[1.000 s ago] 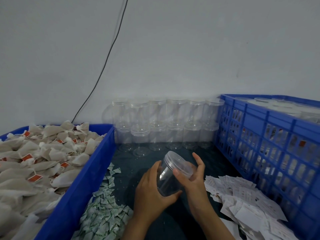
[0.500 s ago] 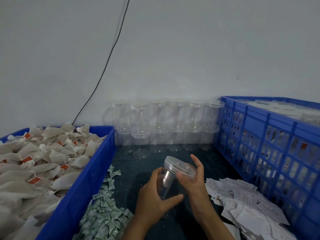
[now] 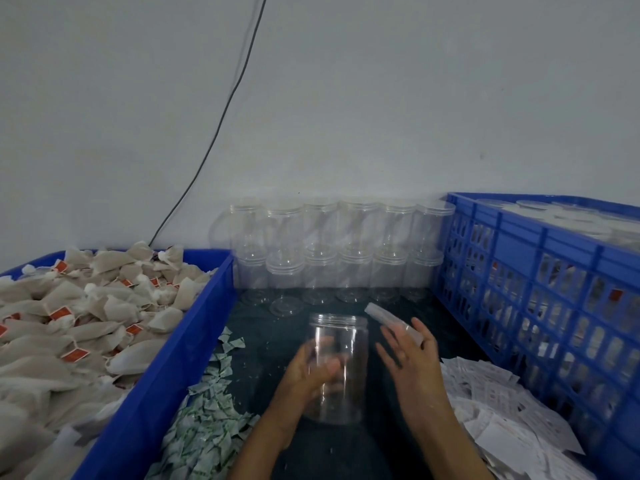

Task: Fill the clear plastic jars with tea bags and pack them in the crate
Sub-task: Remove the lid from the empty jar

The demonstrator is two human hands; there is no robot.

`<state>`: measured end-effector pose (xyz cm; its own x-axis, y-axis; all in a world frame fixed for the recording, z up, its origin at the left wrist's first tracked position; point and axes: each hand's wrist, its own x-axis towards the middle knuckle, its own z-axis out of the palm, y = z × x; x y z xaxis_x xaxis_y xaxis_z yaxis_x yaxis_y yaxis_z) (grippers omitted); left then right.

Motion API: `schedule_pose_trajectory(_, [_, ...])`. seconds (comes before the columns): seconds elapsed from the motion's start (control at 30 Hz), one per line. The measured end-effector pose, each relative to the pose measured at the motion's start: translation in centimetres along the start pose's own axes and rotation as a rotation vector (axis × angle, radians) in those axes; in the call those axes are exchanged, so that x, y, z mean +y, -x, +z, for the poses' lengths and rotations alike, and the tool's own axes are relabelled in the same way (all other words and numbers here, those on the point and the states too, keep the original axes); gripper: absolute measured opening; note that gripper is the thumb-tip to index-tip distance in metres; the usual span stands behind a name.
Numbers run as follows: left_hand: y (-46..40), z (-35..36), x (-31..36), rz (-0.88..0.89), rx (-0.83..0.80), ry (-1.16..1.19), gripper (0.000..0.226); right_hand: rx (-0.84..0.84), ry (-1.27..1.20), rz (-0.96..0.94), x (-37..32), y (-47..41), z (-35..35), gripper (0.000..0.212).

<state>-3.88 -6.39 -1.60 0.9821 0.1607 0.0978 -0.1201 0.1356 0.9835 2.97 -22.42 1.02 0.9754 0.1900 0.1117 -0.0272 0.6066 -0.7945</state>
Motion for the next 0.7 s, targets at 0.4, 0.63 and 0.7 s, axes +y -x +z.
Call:
schedule_pose_trajectory(0.4, [-0.4,-0.4,-1.1,0.187,0.29,-0.213,0.086,0.159,1.334,-0.603,2.1,-0.7,-1.7,0.078])
schedule_pose_trajectory(0.63, [-0.4,-0.6,-1.3,0.196,0.232,-0.28,0.09,-0.022,1.502,-0.452,2.4,-0.3,-2.0,0.088])
schedule_pose_trajectory(0.7, [0.1,-0.4,-1.0,0.201,0.221,-0.232,0.101,-0.048,1.54,-0.352,2.2,-0.1,-2.0,0.092])
